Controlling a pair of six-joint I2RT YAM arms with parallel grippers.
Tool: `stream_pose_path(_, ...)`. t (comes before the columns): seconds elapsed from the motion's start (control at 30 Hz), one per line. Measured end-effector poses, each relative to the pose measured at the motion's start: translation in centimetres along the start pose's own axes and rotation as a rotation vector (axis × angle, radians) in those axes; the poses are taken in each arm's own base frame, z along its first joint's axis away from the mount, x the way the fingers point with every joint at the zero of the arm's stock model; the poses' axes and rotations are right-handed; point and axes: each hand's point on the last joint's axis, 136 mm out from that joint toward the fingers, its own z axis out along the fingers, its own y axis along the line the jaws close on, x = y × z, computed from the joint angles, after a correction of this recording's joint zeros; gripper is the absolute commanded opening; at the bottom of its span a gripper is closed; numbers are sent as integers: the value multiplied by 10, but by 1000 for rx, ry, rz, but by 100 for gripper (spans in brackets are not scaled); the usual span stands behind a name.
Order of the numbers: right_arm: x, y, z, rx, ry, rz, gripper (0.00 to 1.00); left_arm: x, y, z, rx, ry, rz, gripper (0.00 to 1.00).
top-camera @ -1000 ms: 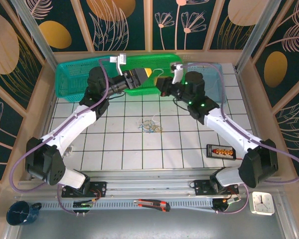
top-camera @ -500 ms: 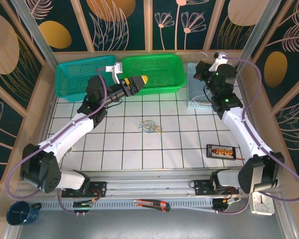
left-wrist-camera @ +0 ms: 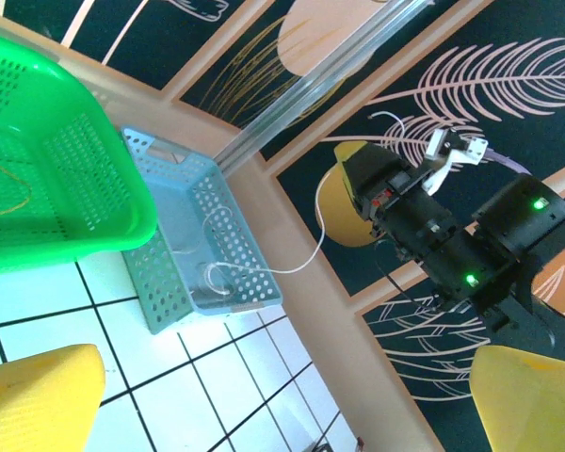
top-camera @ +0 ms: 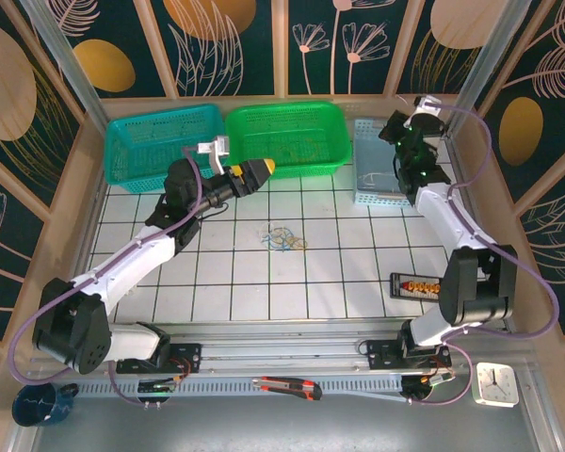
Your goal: Untangle the cables
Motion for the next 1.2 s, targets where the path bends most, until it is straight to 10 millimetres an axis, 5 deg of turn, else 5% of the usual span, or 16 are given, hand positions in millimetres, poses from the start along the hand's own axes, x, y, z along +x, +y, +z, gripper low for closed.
stream_pose_path(0.23, 34, -20, 39, 48, 68, -36, 0, 4, 4, -1, -6, 5, -5, 99)
stream_pose_path(0.43, 96, -57, 70, 120, 232, -41, 0, 7, 8, -1, -10, 8, -12, 99)
stream_pose_path(0.47, 107, -66, 74, 137, 268, -36, 4, 8, 8, -1, -11, 9, -14, 99)
stream_pose_path(0.6, 128, -88, 90, 165, 361, 6, 46, 8, 8, -1, -11, 9, -16, 99)
stream_pose_path(0.7, 123, -90, 93, 153, 374, 30, 58, 9, 10, -2, -15, 9, -17, 99)
stream_pose_path(0.83, 104, -75, 88, 102, 351, 62, 60, 12, 12, -3, -21, 13, -22, 99)
stream_pose_path(1.07, 59, -29, 53, -23, 264, 100, 60, 16, 19, -4, -39, 12, -31, 99)
stream_pose_path(1.2, 56, 6, 28, -112, 250, 104, 60, 21, 28, -5, -60, 14, -40, 99)
